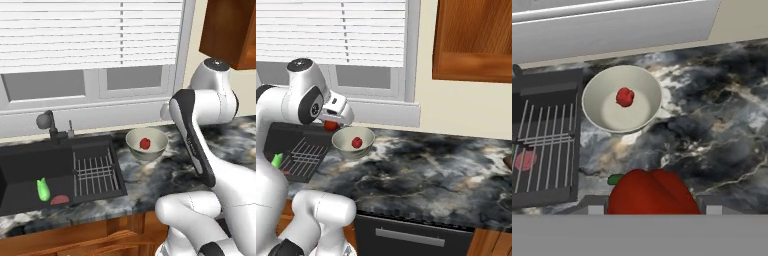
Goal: Pick the bell peppers from the cabinet and place them in one bowl. Pick the corn from the sink and place it in the other bowl.
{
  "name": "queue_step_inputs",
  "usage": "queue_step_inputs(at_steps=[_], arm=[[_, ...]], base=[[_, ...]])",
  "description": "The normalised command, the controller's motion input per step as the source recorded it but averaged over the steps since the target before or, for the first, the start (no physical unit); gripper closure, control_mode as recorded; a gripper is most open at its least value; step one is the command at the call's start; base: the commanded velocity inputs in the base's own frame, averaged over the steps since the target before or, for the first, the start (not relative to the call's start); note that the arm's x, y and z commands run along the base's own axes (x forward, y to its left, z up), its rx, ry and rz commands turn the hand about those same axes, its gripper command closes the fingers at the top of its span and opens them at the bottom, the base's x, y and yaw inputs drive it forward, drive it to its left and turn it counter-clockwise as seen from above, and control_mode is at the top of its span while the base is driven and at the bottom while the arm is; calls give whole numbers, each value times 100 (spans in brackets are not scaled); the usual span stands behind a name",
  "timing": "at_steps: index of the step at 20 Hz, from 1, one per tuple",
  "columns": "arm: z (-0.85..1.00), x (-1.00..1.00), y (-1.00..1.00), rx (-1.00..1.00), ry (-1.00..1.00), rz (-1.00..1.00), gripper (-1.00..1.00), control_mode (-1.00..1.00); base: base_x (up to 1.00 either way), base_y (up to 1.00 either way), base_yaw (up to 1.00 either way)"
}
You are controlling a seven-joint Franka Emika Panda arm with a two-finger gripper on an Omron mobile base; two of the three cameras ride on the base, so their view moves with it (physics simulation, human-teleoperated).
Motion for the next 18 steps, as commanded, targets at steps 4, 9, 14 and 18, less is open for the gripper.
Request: queue_step_inputs(at_steps=[4,9,14,18], arm=[[-34,68,-6,0,-5,0,100,-100],[-54,37,1,0,-11,0,100,-100],[-69,18,1,1,-5,0,100,-100],[-30,18,7,0,0,0,100,-100]], base=[[0,0,0],[0,0,0],[0,0,0],[0,0,0]])
